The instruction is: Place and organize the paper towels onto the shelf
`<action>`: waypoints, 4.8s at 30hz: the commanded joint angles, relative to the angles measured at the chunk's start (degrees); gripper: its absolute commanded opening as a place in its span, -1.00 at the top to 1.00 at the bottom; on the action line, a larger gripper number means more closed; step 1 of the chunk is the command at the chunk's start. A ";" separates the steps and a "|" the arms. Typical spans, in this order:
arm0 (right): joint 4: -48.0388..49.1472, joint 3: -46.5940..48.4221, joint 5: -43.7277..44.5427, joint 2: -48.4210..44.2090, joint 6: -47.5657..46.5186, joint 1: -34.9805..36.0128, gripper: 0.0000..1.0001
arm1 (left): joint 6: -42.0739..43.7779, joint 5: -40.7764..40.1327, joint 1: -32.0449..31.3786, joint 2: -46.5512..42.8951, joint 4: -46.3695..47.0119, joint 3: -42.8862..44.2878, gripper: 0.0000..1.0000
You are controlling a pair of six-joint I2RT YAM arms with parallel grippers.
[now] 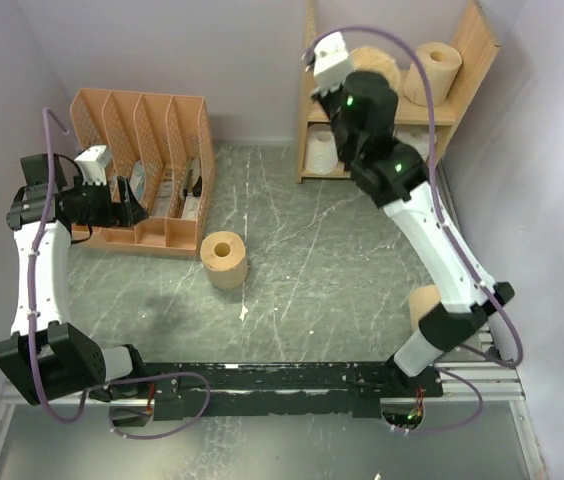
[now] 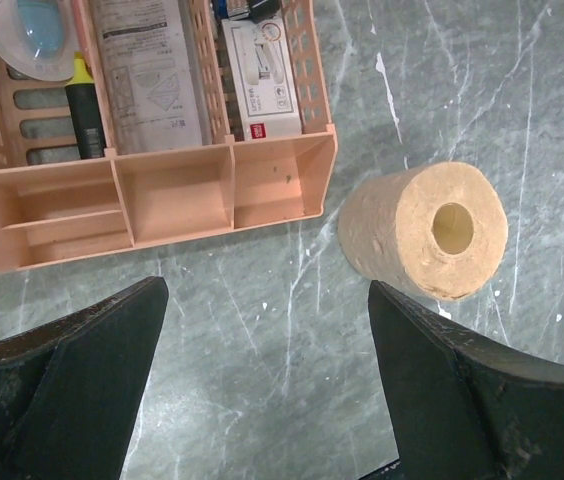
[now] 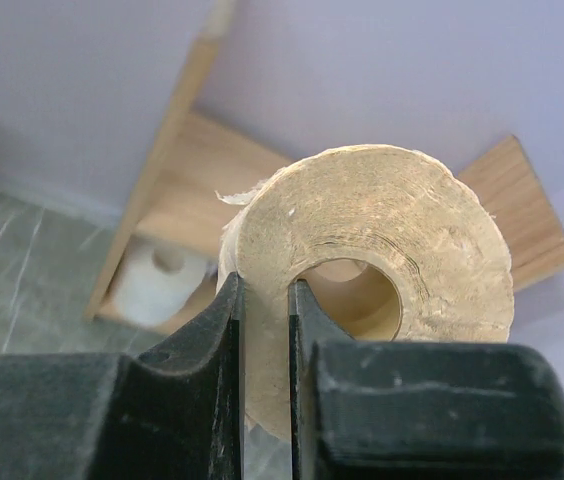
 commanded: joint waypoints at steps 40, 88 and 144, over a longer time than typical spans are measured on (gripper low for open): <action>2.74 28.01 -25.66 30.33 29.61 -33.46 1.00 | 0.79 5.04 0.61 3.88 -2.54 2.54 -0.86; 10.25 -46.41 -62.26 -4.40 -4.14 9.08 -0.69 | 1.14 2.97 0.60 3.20 -1.70 0.51 -0.86; 6.32 -30.26 -65.85 21.42 -4.63 9.17 -0.06 | 2.46 2.75 0.67 3.12 -1.58 -0.78 -0.86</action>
